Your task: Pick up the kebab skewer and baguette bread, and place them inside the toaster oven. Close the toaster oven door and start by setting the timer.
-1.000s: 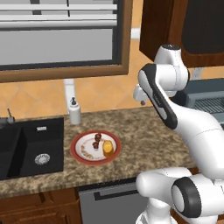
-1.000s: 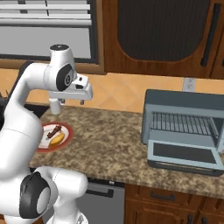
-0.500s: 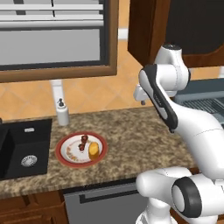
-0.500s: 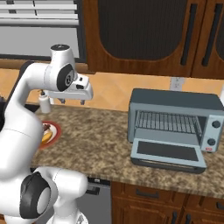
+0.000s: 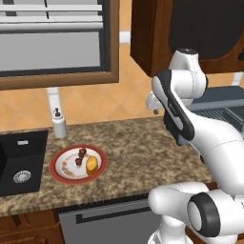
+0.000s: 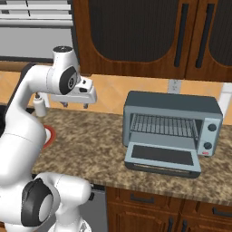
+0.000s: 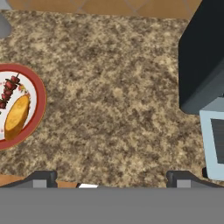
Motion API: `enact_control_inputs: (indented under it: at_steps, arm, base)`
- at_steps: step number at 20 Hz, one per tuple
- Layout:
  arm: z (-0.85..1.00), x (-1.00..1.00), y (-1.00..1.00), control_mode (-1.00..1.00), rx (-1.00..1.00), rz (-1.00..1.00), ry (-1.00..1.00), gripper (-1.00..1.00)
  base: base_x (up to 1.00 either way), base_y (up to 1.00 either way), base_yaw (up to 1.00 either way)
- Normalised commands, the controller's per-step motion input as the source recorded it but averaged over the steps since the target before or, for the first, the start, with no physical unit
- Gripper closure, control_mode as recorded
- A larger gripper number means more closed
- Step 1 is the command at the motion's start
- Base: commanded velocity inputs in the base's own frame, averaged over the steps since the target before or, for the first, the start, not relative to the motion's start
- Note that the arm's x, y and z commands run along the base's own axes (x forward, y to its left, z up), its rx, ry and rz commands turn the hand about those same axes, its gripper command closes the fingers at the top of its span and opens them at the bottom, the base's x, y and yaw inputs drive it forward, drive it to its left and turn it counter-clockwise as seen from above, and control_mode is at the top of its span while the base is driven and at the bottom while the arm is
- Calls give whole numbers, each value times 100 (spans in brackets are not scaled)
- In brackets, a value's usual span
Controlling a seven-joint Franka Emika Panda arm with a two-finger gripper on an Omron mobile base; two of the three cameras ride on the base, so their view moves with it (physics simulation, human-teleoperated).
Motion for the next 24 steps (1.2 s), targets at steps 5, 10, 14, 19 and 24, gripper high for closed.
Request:
enact_control_inputs:
  at_steps: [5,10,14,19,24]
  arm:
    - [0,0,0,100,0,0,0,-100]
    - [0,0,0,-100,0,0,0,-100]
    - [0,0,0,-100,0,0,0,-100]
    - [-9,-7,-3,-100,-2,0,1,-100]
    - [-19,-58,-72,-100,10,3,-14,-100]
  base:
    - [0,0,0]
    - [0,0,0]
    - [0,0,0]
    - [0,0,0]
    - [0,0,0]
